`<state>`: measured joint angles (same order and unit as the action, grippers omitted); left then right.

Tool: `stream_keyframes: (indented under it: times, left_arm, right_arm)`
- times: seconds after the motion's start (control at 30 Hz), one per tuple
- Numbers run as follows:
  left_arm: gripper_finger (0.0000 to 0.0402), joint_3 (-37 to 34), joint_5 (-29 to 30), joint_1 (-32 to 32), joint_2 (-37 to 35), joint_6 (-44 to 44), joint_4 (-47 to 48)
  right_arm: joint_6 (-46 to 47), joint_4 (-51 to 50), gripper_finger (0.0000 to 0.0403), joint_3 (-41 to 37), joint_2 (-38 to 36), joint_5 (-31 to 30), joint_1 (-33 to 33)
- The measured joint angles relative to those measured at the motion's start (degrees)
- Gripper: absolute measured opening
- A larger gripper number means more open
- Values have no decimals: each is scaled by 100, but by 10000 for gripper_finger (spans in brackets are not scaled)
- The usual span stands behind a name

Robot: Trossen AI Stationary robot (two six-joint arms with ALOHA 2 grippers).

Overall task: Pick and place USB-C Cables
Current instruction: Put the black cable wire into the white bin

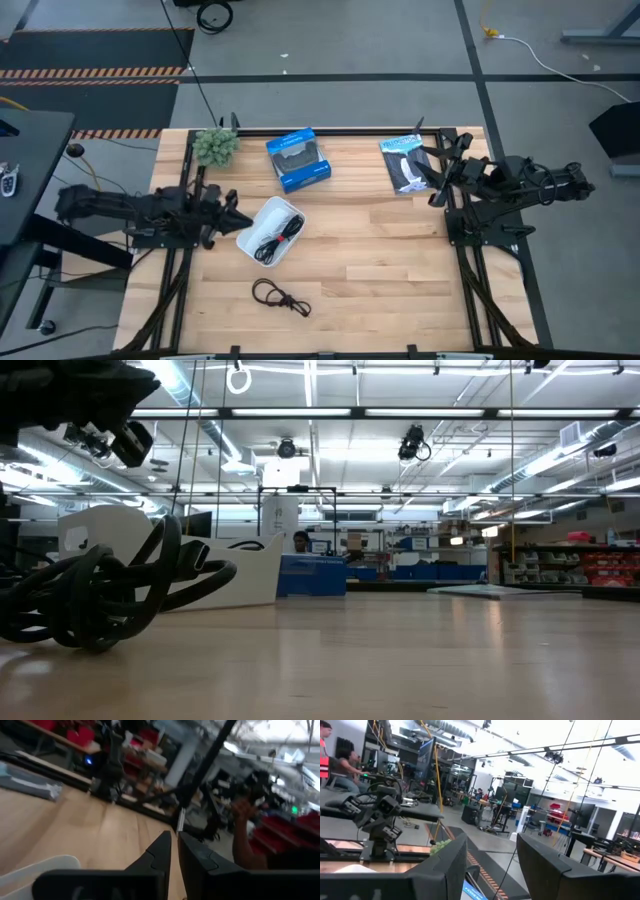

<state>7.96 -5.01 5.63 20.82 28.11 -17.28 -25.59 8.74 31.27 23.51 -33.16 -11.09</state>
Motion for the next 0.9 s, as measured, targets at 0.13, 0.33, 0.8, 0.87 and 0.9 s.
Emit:
stream_keyframes:
  times: [0.13, 0.33, 0.8, 0.87, 0.9]
  left_arm:
    - [50, 393, 197, 397, 687, -349, 41]
    - [106, 1103, 992, 935, 1638, -787, 520]
    - [177, 3108, 1293, 1425, 3835, -946, 2521]
    - [177, 3359, 1291, 1476, 4191, -939, 2808]
    - [177, 3520, 1291, 1509, 4382, -940, 2947]
  right_arm:
    - [-6, 40, 176, -2, 11, 26, 0]
    - [-24, 40, 176, -3, 11, 26, 0]
    - [-210, 202, 176, -4, 13, 28, 0]
    - [-252, 203, 176, -3, 13, 28, 0]
    - [-265, 202, 176, -2, 13, 28, 0]
